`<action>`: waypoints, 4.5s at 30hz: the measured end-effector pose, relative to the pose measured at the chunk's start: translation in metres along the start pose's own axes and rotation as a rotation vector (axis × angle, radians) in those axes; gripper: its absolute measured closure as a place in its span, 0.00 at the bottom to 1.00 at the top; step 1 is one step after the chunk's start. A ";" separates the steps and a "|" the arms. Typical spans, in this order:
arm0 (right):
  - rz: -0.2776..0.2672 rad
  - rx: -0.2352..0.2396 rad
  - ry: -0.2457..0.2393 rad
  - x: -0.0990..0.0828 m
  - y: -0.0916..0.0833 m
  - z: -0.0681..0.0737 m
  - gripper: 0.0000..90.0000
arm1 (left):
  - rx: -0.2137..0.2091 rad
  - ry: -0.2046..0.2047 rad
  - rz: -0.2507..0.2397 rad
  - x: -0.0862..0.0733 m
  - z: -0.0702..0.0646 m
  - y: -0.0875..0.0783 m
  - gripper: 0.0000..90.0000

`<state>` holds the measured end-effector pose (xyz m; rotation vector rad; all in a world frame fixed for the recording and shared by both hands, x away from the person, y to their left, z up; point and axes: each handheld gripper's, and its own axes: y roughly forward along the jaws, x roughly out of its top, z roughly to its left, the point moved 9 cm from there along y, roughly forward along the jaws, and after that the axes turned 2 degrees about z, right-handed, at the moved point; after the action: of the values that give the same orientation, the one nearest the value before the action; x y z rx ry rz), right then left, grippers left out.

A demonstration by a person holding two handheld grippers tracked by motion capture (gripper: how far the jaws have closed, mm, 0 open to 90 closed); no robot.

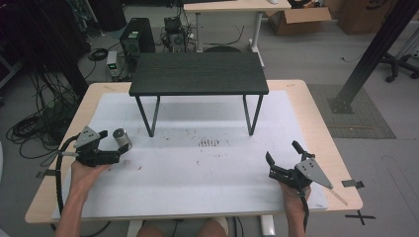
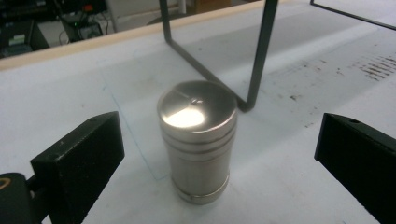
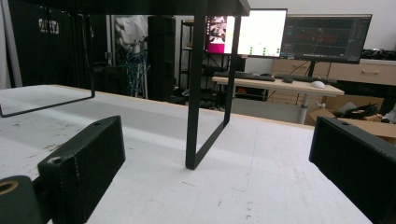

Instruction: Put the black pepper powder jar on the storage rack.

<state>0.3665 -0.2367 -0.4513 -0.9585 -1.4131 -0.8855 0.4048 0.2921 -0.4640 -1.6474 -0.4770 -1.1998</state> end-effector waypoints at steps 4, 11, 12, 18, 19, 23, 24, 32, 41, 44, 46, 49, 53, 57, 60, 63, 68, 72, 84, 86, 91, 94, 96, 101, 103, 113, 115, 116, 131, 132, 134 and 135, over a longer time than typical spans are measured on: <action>0.000 -0.001 0.001 0.000 0.000 0.000 0.04 | 0.018 -0.035 0.030 -0.004 0.006 0.006 0.06; 0.003 -0.003 0.000 0.000 0.000 0.000 0.04 | 0.024 -0.079 0.039 -0.005 0.011 0.012 0.13; 0.002 -0.003 0.000 0.000 0.000 0.000 0.04 | 0.024 -0.079 0.039 -0.005 0.011 0.012 0.14; 0.002 -0.004 0.000 0.000 0.000 0.000 0.04 | 0.012 -0.083 0.027 -0.005 0.010 0.014 0.24; 0.002 -0.004 0.000 0.000 0.000 0.000 0.04 | 0.009 -0.083 0.029 -0.005 0.010 0.014 0.28; 0.002 -0.004 0.000 0.000 0.000 0.000 0.04 | 0.003 -0.076 0.035 -0.006 0.008 0.017 0.32; 0.002 -0.004 0.000 0.000 0.000 0.000 0.04 | 0.002 -0.074 0.034 -0.006 0.008 0.017 0.34; 0.004 -0.004 0.001 0.000 0.000 0.000 0.04 | 0.009 -0.066 0.022 -0.005 0.007 0.018 0.46; 0.005 -0.005 0.001 0.000 0.001 0.000 0.04 | 0.013 -0.061 0.014 -0.004 0.007 0.018 0.54; 0.005 -0.005 0.001 0.000 0.001 0.000 0.04 | 0.016 -0.062 0.014 -0.004 0.007 0.018 0.54; 0.006 -0.005 0.001 0.000 0.001 0.000 0.04 | 0.017 -0.064 0.012 -0.004 0.007 0.018 0.54; 0.006 -0.005 0.001 0.000 0.001 0.000 0.04 | 0.020 -0.066 0.010 -0.004 0.007 0.019 0.54; 0.007 -0.004 0.001 0.000 0.001 0.000 0.04 | 0.020 -0.066 0.010 -0.004 0.007 0.019 0.54; 0.006 -0.004 0.001 0.000 0.001 0.000 0.04 | 0.022 -0.067 0.009 -0.004 0.007 0.019 0.54; 0.006 -0.004 0.001 0.000 0.001 0.000 0.04 | 0.024 -0.064 0.011 -0.004 0.007 0.019 0.54; 0.006 -0.003 0.002 0.000 0.001 0.000 0.04 | 0.025 -0.062 0.010 -0.004 0.006 0.019 0.54; 0.004 -0.004 0.001 0.000 0.001 0.000 0.04 | 0.026 -0.061 0.012 -0.004 0.006 0.019 0.54; 0.005 -0.004 0.002 0.000 0.001 0.000 0.04 | 0.018 -0.045 0.015 -0.003 0.003 0.016 0.54; 0.008 -0.005 0.001 0.000 0.001 0.000 0.04 | -0.018 0.026 0.018 0.010 -0.008 0.003 0.54; 0.007 -0.006 0.001 0.000 0.001 0.000 0.04 | -0.033 0.039 0.008 0.018 -0.012 0.000 0.54; 0.007 -0.007 0.001 0.000 0.001 -0.001 0.04 | -0.056 0.057 -0.001 0.030 -0.021 -0.003 0.54; 0.007 -0.006 0.002 0.000 0.001 -0.001 0.04 | -0.079 0.072 -0.002 0.037 -0.028 -0.004 0.54; 0.006 -0.005 0.002 0.000 0.001 -0.001 0.04 | -0.092 0.084 -0.001 0.041 -0.033 -0.004 0.54; 0.005 -0.005 0.002 0.000 0.000 -0.001 0.04 | -0.133 0.108 -0.004 0.054 -0.046 -0.004 0.55; 0.005 -0.005 0.003 0.000 0.000 -0.001 0.04 | -0.155 0.112 -0.013 0.061 -0.051 -0.005 0.54; 0.003 -0.004 0.004 0.000 0.000 -0.001 0.04 | -0.239 0.157 -0.029 0.091 -0.076 -0.007 0.55; 0.003 -0.005 0.004 0.000 0.000 -0.001 0.04 | -0.255 0.168 -0.030 0.096 -0.080 -0.007 0.54; 0.002 -0.005 0.005 0.000 0.000 -0.001 0.04 | -0.275 0.176 -0.030 0.100 -0.084 -0.007 0.54; -0.001 -0.007 0.005 0.000 0.000 -0.001 0.04 | -0.372 0.251 -0.018 0.128 -0.113 0.001 0.55; -0.001 -0.007 0.005 0.000 0.000 -0.001 0.04 | -0.383 0.252 -0.020 0.130 -0.115 0.001 0.55; 0.000 -0.007 0.005 0.000 0.000 -0.001 0.04 | -0.401 0.257 -0.024 0.136 -0.119 0.002 0.55; -0.001 -0.007 0.005 0.000 0.000 -0.001 0.04 | -0.406 0.262 -0.025 0.139 -0.121 0.002 0.55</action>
<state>0.3664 -0.2375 -0.4513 -0.9608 -1.4070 -0.8933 0.4081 0.1538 -0.3428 -1.7852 -0.0902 -1.5821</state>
